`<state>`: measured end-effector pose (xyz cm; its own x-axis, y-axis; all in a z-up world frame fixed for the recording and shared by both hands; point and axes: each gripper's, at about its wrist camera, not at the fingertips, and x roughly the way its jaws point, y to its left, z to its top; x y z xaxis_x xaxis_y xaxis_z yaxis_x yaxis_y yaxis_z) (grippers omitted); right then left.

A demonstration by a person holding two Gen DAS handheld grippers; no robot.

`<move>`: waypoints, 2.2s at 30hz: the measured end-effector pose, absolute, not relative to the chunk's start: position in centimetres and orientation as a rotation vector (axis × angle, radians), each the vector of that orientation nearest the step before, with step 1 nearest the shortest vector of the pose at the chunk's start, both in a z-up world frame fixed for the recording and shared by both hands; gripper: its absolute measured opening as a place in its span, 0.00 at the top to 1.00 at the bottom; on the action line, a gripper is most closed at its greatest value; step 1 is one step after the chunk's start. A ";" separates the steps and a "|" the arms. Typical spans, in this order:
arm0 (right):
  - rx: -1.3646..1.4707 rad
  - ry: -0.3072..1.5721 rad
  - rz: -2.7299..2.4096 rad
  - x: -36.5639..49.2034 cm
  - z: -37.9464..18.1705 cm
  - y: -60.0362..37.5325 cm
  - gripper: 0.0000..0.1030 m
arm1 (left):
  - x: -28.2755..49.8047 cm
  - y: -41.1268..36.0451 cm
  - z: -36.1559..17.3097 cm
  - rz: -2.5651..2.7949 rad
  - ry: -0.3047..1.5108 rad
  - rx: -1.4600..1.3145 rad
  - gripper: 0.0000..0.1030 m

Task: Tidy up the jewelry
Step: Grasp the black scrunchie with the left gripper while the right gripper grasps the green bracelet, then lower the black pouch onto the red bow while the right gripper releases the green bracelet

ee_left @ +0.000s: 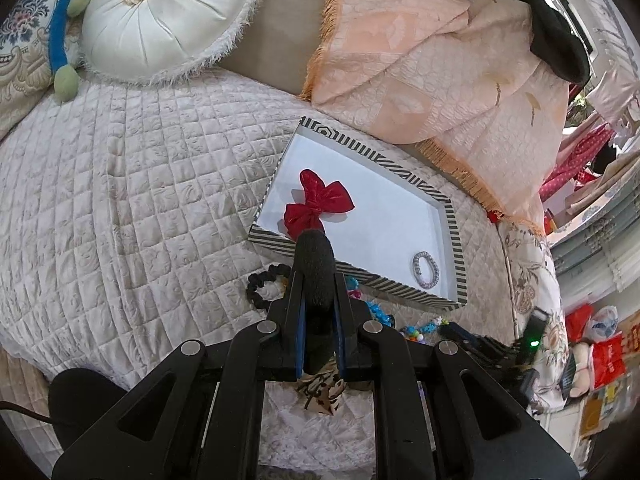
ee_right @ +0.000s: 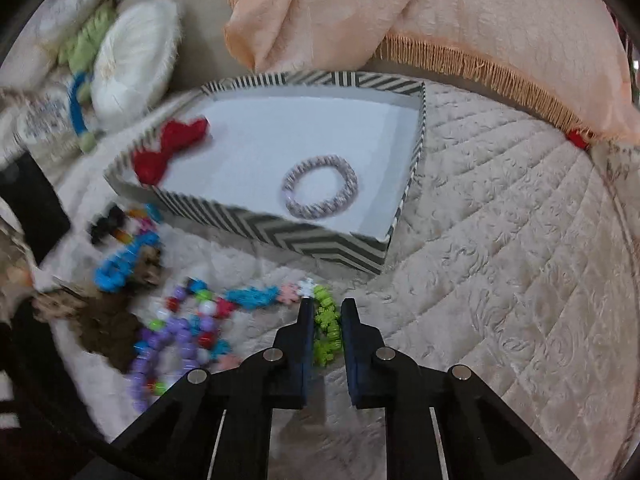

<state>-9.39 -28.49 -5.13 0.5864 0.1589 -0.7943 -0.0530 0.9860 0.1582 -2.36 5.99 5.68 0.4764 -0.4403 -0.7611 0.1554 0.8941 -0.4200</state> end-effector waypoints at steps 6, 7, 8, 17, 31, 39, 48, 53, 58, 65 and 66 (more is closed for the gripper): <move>0.173 0.825 0.175 -10.9 0.5 -29.0 0.88 | -2.1 5.4 6.4 -0.390 1.000 -0.312 0.90; 0.178 0.811 0.182 -11.0 1.3 -29.1 0.88 | -2.1 5.2 6.6 -0.394 0.995 -0.308 0.90; 0.177 0.798 0.185 -11.0 2.0 -29.0 0.88 | -2.0 5.0 6.8 -0.396 0.992 -0.304 0.90; 0.151 0.731 0.171 -10.6 5.7 -29.3 0.88 | -1.1 2.5 9.0 -0.415 0.954 -0.240 0.90; 0.143 0.705 0.199 -8.0 7.1 -28.6 0.88 | 1.5 -2.2 9.2 -0.417 0.939 -0.138 0.90; 0.145 0.722 0.211 -4.8 6.5 -27.7 0.88 | 4.1 -5.3 7.5 -0.423 0.980 -0.109 0.90; 0.136 0.767 0.224 -0.1 4.6 -26.4 0.88 | 7.1 -7.9 5.3 -0.433 1.023 -0.115 0.90; 0.160 0.793 0.234 2.6 3.0 -26.1 0.88 | 9.0 -8.2 2.8 -0.425 1.080 -0.145 0.90; 0.149 0.844 0.197 5.0 0.3 -26.8 0.88 | 10.1 -7.2 0.2 -0.380 1.128 -0.141 0.90; 0.164 0.898 0.072 6.8 -3.0 -29.9 0.88 | 10.9 -5.3 -1.4 -0.332 1.150 -0.143 0.90; 0.153 0.901 0.059 6.9 -3.2 -29.9 0.88 | 10.9 -5.3 -1.6 -0.328 1.151 -0.138 0.90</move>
<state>6.91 -29.95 -3.25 0.6203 0.1150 -0.7759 0.0135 0.9875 0.1572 10.89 -5.27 -1.58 0.3663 -0.3244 -0.8721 0.1840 0.9440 -0.2739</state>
